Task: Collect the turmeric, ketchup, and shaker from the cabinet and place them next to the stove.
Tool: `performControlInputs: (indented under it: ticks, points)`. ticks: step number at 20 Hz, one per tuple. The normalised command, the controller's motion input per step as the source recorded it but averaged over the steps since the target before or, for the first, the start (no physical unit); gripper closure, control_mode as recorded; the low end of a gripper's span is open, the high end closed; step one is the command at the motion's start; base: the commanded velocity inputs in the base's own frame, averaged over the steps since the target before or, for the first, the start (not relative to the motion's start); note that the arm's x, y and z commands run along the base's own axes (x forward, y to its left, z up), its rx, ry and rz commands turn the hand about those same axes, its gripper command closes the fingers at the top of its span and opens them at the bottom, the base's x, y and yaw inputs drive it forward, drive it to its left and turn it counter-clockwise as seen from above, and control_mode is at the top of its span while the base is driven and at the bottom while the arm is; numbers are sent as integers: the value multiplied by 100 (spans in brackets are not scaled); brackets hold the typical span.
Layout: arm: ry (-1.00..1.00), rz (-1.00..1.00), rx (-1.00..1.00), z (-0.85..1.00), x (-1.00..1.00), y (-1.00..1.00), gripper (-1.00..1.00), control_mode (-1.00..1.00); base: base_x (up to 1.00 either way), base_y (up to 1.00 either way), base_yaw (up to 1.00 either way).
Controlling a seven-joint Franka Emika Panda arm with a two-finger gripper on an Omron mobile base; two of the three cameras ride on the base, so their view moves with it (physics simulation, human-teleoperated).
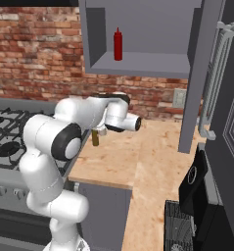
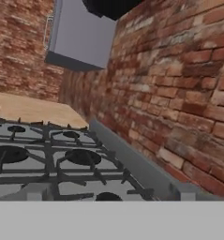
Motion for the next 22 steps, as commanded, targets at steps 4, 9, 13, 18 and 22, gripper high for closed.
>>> performControlInputs:
  ticks: [4, 9, 13, 18, 22]
  points:
    - [-13, -6, 0, 94, -39, -1, -100, -100, 0, 0, 0]
    - [-4, -17, 0, 94, -42, 0, -100, -100, 0, 0, 0]
    - [0, -26, 0, 89, -36, -12, -100, -100, 0, 0, 0]
    - [8, -34, 2, 71, -42, -29, -100, -100, 0, 0, 0]
    - [14, -38, 4, 69, -35, -35, -100, -100, 0, 0, 0]
